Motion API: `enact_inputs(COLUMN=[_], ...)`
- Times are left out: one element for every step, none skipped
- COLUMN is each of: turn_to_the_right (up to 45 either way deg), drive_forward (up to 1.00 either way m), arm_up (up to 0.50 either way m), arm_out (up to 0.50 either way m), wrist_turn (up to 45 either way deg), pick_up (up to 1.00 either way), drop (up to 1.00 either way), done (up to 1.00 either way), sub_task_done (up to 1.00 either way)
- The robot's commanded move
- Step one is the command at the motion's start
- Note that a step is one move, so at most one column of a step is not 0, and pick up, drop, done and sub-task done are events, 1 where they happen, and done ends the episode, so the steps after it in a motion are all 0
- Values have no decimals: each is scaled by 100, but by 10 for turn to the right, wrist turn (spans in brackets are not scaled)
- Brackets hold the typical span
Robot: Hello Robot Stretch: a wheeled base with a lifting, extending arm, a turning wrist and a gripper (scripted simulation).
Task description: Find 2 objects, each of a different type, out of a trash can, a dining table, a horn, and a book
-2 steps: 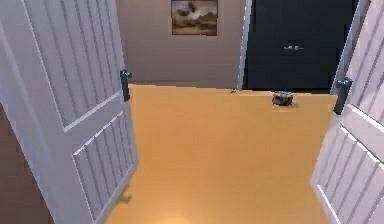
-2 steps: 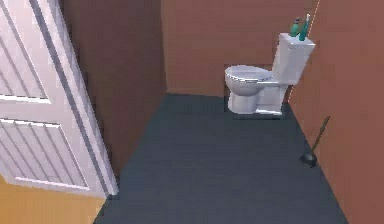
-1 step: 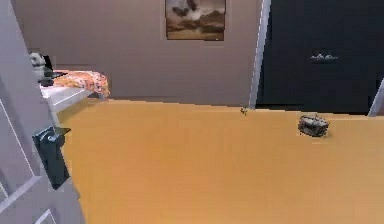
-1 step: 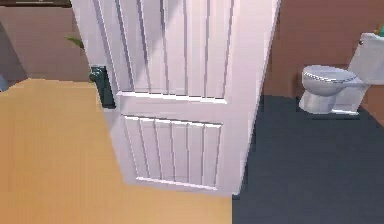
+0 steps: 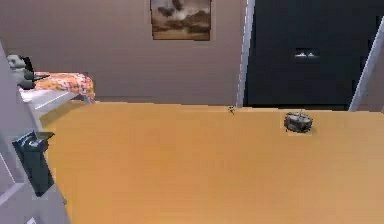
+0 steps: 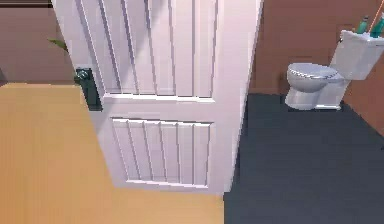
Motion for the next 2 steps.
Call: enact_inputs(turn_to_the_right=[0, -450], drive_forward=[60, 0], arm_up=[0, 0], arm_out=[0, 0], wrist_turn=[0, 0], pick_up=[0, 0], drop=[0, 0], done=[0, 0], sub_task_done=[0, 0])
